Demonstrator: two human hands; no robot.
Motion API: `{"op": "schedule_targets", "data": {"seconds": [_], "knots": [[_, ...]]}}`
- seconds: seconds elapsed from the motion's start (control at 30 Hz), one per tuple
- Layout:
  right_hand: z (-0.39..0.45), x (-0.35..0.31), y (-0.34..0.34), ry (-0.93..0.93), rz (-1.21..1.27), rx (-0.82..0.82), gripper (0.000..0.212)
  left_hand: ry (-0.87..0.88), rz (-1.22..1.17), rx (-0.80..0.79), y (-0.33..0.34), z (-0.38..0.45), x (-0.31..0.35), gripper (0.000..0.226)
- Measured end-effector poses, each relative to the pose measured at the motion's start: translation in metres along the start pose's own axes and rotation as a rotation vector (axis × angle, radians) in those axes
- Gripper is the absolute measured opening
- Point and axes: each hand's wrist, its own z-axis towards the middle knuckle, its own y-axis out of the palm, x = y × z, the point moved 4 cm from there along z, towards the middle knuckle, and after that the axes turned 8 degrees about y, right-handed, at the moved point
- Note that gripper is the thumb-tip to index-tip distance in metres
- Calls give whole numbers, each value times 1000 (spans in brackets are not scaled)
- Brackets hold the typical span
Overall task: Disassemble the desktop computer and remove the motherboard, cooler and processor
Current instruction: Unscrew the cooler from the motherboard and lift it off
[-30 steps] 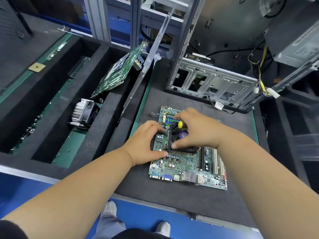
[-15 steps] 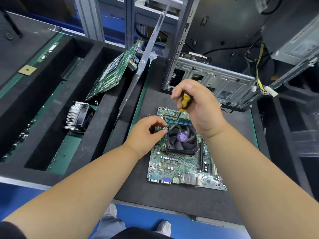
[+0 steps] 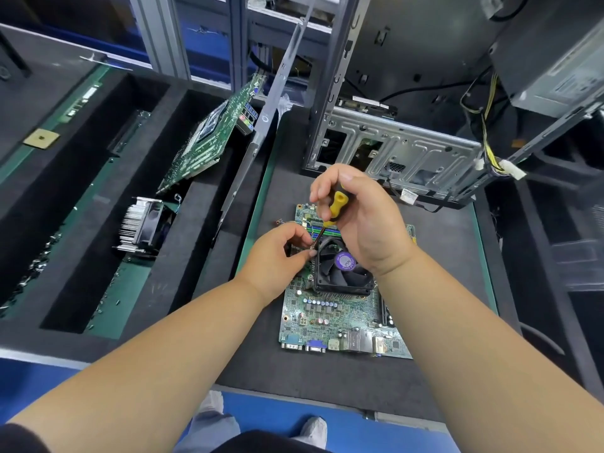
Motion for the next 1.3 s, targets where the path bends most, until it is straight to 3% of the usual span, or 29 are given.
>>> {"op": "schedule_targets", "data": {"seconds": [0.5,0.67,0.73,0.87,1.0,1.1,1.3], "knots": [[5,8,22,33,-102,-167,24,37,55,-8,1,1,-1,16],[12,5,25,61,-29,-232,22,220,232,-56,-10,6,18,13],[14,3,24,83,35,-249,21,255,125,-80,-17,10,28,23],[18,-4,25,114,-8,-268,22,48,-238,-199,-22,15,34,21],[13,-12,31,14,-317,-226,24,-10,-434,-180,-20,18,39,16],[10,-17,27,-1,-521,-69,20,36,-449,-199,-21,19,48,17],[-4,-18,28,56,-203,164,9,185,-233,-19,-27,14,55,40]]}}
